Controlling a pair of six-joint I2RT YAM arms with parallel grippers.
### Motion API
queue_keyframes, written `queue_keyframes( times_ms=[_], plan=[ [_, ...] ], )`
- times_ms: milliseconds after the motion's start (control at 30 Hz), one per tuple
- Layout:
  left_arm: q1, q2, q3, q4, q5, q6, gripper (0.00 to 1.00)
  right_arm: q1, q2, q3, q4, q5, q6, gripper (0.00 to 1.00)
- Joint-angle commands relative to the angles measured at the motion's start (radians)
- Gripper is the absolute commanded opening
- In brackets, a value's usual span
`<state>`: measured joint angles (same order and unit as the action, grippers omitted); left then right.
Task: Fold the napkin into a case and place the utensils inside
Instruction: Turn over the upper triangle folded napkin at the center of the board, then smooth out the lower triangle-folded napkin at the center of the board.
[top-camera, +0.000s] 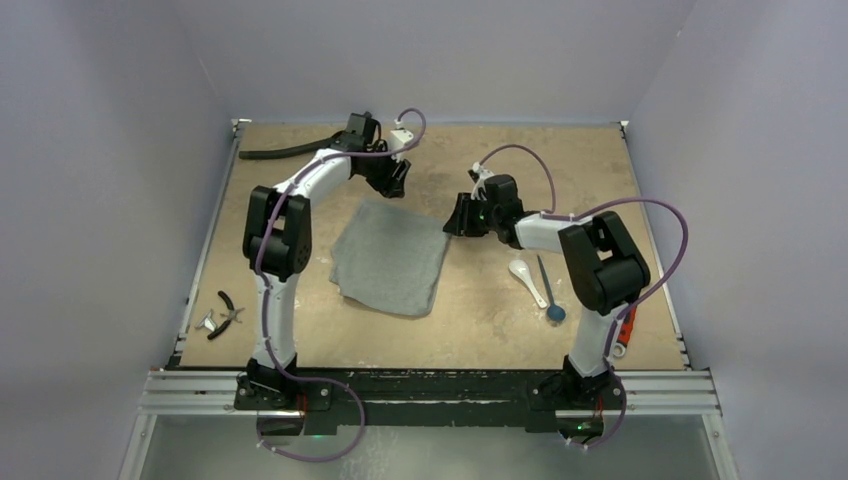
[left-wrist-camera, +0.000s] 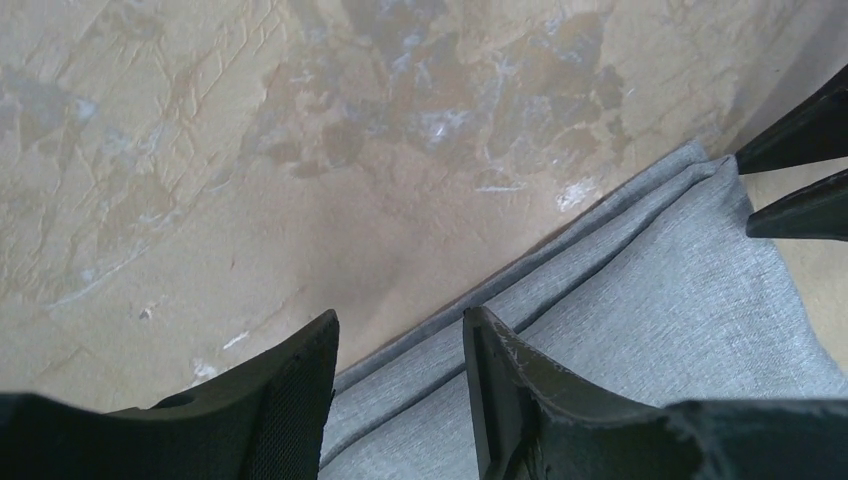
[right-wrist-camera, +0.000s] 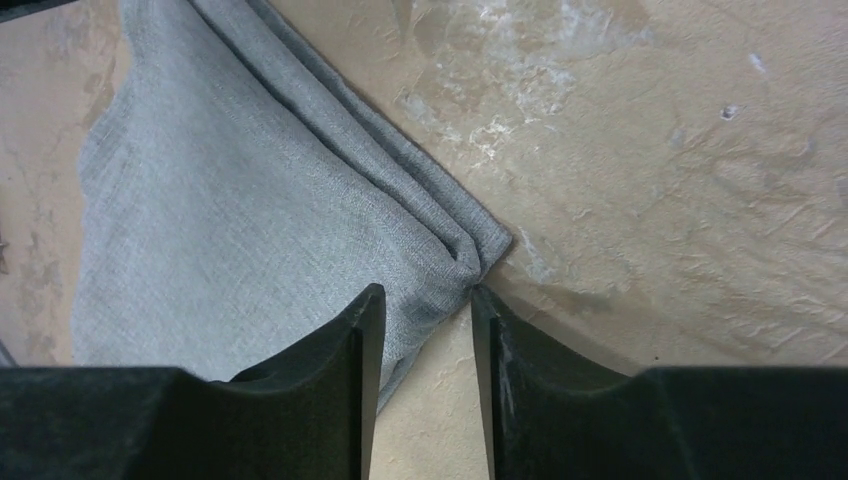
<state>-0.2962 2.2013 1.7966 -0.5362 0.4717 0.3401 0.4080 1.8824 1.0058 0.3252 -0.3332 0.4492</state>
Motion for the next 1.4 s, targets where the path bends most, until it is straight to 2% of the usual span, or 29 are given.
queue_keyframes(
  times_ms=[0, 300, 333, 467, 833, 1067, 1167, 1233, 1267, 1367],
  plan=[
    [-0.031, 0.006, 0.009, 0.061, 0.041, -0.016, 0.47, 0.01, -0.055, 0.026, -0.011, 0.056, -0.007, 0.42],
    [-0.067, 0.038, 0.007, 0.043, 0.078, 0.002, 0.45, 0.02, -0.015, 0.037, -0.013, 0.071, -0.015, 0.36],
    [-0.067, 0.033, -0.001, 0.042, 0.079, 0.011, 0.44, 0.02, -0.014, 0.038, -0.009, 0.072, -0.015, 0.31],
    [-0.068, 0.035, -0.02, 0.048, 0.067, 0.025, 0.43, 0.02, -0.01, 0.065, -0.024, 0.101, -0.03, 0.0],
    [-0.084, 0.063, -0.016, 0.037, 0.045, 0.045, 0.34, 0.02, 0.037, 0.141, -0.076, 0.182, -0.073, 0.0],
    [-0.077, 0.036, 0.033, -0.001, 0.032, 0.054, 0.32, 0.02, 0.118, 0.167, -0.064, 0.292, -0.09, 0.0],
    [-0.056, 0.022, 0.093, -0.051, 0.026, 0.047, 0.34, 0.02, 0.104, 0.167, -0.067, 0.344, -0.076, 0.09],
    [-0.033, 0.01, 0.133, -0.096, 0.023, 0.048, 0.36, 0.02, 0.07, 0.167, -0.068, 0.388, -0.075, 0.22],
    [-0.017, 0.0, 0.142, -0.112, 0.021, 0.049, 0.38, 0.02, 0.051, 0.17, -0.074, 0.396, -0.075, 0.27],
    [0.035, -0.035, 0.13, -0.142, -0.003, 0.057, 0.49, 0.022, -0.002, 0.181, -0.093, 0.409, -0.08, 0.35]
  ],
)
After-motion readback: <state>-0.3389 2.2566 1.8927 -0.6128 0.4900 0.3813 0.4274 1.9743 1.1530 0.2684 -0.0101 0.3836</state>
